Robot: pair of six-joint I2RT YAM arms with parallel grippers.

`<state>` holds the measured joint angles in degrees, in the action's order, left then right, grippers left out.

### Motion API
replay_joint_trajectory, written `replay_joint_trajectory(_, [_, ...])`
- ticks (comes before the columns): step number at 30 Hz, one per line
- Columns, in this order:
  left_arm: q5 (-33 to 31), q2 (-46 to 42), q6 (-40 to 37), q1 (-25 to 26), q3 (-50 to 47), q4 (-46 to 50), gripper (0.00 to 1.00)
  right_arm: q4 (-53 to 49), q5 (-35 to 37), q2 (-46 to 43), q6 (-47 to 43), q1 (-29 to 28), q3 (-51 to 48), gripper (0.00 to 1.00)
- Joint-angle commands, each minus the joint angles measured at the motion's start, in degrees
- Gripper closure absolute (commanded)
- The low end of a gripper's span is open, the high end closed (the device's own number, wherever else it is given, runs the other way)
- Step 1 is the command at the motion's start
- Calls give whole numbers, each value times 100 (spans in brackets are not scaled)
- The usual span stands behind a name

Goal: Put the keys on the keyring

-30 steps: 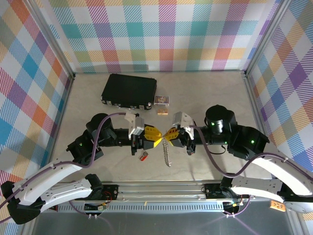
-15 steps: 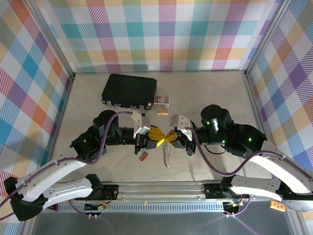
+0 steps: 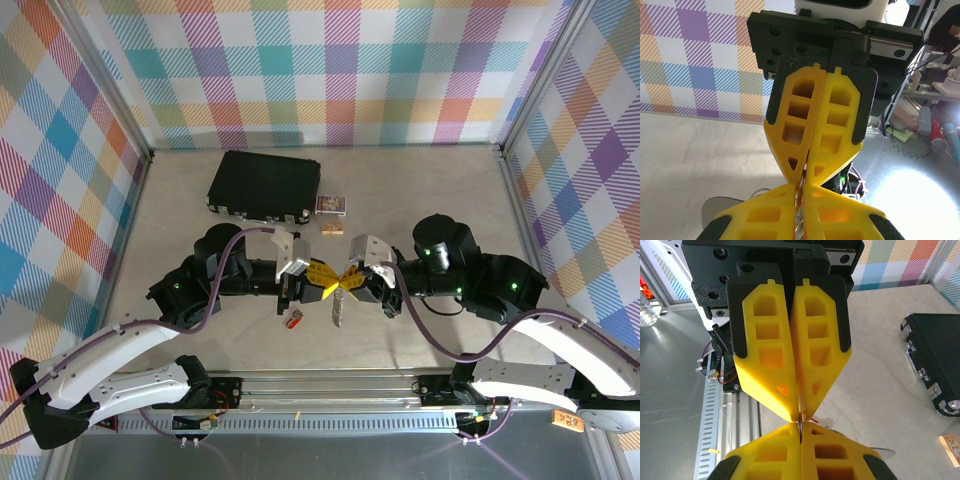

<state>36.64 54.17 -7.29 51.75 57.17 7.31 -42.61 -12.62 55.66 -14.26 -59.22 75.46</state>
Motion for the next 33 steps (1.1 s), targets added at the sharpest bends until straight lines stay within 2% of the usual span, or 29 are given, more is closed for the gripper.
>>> replay_joint_trajectory(1, [-1, 69, 8, 20, 117, -12, 88, 141, -168, -127, -103, -19, 129, 100])
replay_joint_trajectory(16, [52, 68, 5, 20, 15, -28, 88, 210, -257, -188, -121, -12, 49, 100])
replay_joint_trajectory(27, [290, 226, 286, 19, -157, -666, 90, 417, -397, -156, -33, -18, -56, 100])
replay_joint_trajectory(33, [359, 228, 318, 21, -197, -762, 97, 462, -434, -109, 0, -18, -58, 100])
